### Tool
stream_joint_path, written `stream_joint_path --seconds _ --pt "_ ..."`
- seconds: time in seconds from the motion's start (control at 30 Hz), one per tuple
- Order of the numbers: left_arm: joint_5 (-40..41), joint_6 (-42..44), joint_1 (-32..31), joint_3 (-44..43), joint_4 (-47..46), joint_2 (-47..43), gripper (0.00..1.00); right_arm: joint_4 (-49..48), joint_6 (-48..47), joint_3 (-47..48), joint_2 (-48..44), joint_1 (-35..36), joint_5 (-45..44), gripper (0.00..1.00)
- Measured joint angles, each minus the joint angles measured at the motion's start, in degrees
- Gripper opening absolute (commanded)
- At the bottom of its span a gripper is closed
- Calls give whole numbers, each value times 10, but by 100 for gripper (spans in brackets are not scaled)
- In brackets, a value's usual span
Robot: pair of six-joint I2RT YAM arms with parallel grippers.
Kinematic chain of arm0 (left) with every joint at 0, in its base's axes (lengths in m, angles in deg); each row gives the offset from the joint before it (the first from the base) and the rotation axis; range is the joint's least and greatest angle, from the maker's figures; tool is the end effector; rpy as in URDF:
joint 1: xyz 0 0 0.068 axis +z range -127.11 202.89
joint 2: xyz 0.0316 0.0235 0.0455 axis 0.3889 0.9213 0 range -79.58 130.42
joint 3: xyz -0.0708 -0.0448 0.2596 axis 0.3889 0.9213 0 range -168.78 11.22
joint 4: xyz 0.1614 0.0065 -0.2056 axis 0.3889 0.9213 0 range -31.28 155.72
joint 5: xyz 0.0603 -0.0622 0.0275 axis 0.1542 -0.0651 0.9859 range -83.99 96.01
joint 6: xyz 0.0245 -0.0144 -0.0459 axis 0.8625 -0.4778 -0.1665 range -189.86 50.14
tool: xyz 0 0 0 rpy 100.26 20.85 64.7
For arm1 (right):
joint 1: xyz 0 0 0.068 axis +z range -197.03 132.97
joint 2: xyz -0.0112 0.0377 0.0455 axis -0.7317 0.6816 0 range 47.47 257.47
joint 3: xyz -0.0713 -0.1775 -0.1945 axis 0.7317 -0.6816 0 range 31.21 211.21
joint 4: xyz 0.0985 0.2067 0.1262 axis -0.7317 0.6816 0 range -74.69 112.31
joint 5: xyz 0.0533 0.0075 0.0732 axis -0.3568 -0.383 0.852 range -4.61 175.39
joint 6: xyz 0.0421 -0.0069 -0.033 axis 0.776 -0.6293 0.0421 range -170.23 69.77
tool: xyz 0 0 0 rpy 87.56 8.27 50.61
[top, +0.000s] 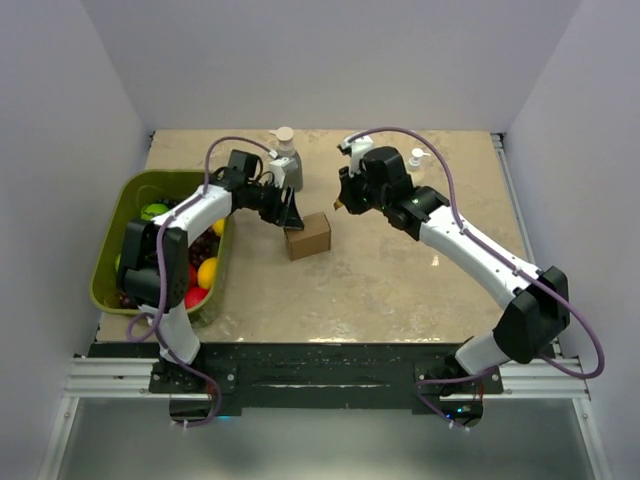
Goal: Unpack the express box
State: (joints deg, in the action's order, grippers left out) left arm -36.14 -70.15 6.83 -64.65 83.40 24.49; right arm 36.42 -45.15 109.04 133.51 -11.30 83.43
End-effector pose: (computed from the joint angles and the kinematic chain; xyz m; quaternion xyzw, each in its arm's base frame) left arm 0.3672 -0.1305 0.2266 0.2347 0.8605 -0.3797 0.2456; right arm 0.2835 0.2024 0.3476 -0.2197 0.8346 0.1623 0.4785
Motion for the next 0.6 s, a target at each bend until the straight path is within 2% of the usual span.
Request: stream_joint_path --seconds 0.13,0.37,0.6 --pt "-24 -57 2 44 -39 0 47 1 8 -5 0 16 -14 0" --pt "-47 -174 11 106 -125 -13 43 -2 9 -13 0 47 -21 0" --pt "-48 -215 11 122 -148 -18 42 -10 5 -13 7 49 -34 0"
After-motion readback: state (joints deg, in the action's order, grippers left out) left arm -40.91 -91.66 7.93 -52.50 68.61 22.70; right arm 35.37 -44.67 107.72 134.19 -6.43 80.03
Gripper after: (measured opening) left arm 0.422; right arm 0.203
